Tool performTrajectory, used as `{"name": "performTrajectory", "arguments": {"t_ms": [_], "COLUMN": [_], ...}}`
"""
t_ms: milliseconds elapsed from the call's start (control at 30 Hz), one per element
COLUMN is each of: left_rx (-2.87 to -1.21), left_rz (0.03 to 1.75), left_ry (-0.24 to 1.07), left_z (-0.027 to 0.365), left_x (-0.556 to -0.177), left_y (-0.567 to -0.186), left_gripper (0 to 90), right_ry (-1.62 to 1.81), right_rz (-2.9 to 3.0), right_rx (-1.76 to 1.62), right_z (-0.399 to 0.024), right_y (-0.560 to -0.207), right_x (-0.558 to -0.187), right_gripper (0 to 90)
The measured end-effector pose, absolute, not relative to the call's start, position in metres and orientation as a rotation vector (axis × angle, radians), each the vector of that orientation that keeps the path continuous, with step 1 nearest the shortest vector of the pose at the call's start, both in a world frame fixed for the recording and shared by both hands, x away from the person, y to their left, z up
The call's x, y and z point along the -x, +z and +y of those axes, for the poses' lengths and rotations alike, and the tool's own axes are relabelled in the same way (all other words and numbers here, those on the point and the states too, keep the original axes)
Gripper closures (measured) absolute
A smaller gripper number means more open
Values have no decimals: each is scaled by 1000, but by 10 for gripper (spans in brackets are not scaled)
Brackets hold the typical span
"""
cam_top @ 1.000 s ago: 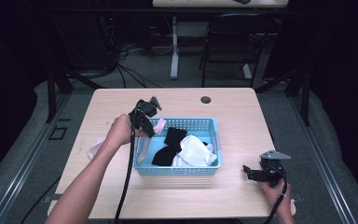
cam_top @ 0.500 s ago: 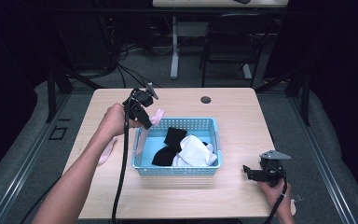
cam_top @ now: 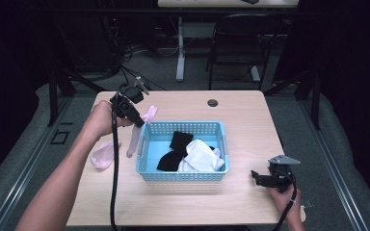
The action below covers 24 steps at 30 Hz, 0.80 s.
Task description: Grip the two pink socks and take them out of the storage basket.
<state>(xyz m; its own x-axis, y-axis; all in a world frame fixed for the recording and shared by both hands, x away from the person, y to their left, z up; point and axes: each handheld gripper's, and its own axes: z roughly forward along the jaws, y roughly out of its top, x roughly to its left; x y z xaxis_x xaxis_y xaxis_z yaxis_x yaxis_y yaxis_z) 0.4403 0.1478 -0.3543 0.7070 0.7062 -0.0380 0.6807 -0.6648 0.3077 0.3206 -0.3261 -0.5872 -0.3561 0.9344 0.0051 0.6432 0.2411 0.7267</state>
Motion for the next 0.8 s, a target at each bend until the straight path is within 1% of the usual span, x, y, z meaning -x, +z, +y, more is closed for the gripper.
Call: {"name": "performTrajectory", "arguments": {"t_ms": [500,600,633,667,700,733,800], "left_rx": [-2564,-2558,-2558,-2539,-2539,-2535,-2524], "left_rz": [1246,1297,1297,1330,1330,1359,1376], "left_ry": [128,123,123,109,109,93,78], "left_z": [210,228,228,238,238,248,253], "left_x": [-435,-435,-435,-434,-434,-435,-435], "left_y": [-356,-363,-363,-371,-371,-381,-387], "left_gripper": [844,843,842,843,843,843,844], "right_ry": [909,910,910,907,907,909,906], "right_rz": [2085,2085,2085,2085,2085,2086,2085], "right_rx": [-1443,-1441,-1441,-1444,-1444,-1441,-1443], "right_z": [-326,-326,-326,-326,-326,-326,-326], "right_y": [-587,-587,-587,-587,-587,-587,-587], "right_x": [-321,-321,-321,-321,-321,-321,-321], "right_gripper": [135,135,135,135,135,135,135]}}
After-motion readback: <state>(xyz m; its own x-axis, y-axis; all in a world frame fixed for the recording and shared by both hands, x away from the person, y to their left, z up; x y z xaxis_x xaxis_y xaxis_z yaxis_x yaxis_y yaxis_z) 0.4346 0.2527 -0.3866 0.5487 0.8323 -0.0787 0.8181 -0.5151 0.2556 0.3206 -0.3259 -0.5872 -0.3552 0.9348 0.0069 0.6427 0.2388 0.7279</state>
